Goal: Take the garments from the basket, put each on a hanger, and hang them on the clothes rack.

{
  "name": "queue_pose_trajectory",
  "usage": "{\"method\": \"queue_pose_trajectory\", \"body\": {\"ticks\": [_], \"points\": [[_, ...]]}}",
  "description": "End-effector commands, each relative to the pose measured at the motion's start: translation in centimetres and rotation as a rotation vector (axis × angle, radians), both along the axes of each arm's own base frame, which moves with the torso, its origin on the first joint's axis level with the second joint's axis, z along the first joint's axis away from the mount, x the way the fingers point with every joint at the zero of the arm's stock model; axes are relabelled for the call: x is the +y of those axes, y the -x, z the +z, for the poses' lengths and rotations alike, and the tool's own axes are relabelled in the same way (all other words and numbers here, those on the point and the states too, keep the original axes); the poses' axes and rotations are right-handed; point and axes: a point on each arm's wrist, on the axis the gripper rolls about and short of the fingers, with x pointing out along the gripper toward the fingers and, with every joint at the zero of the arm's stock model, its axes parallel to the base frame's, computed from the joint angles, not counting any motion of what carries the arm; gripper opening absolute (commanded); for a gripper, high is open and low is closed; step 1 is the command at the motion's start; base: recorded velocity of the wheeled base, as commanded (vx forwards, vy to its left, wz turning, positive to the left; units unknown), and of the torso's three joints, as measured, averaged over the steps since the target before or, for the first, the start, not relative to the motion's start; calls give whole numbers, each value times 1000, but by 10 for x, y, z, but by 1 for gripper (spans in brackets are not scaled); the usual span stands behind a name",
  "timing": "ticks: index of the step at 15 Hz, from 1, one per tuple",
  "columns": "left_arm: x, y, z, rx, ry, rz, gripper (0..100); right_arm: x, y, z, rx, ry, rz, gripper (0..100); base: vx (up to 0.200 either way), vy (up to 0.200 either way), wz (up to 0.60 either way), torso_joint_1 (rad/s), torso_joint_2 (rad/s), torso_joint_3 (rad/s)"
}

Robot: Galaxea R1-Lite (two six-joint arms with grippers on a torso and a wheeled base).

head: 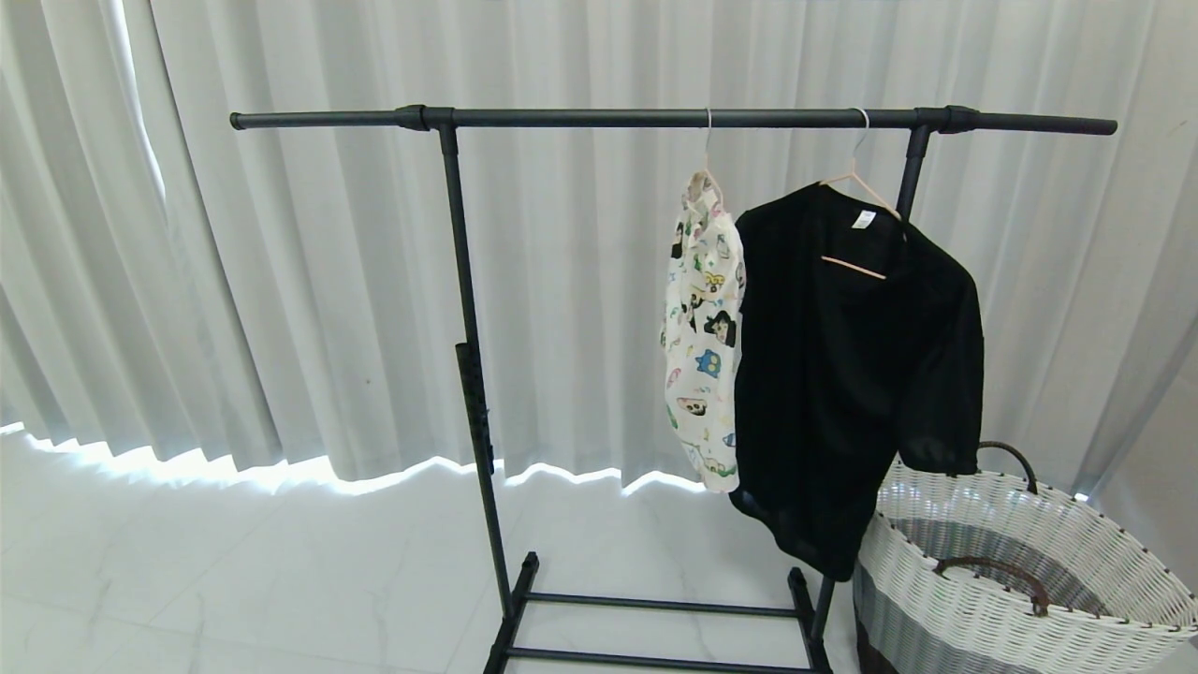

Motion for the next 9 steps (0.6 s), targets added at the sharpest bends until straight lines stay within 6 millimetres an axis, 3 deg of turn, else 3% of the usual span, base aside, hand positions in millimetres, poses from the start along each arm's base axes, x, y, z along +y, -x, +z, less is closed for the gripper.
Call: {"method": "queue_pose_trajectory", "body": {"ticks": [1, 9], "points": [[0, 0, 0, 0, 0, 0, 100, 0, 0, 0, -2, 0, 0, 100, 0, 0, 0, 0, 0, 0], [0, 0, 0, 0, 0, 0, 100, 0, 0, 0, -2, 0, 0, 100, 0, 0, 0, 0, 0, 0]]}}
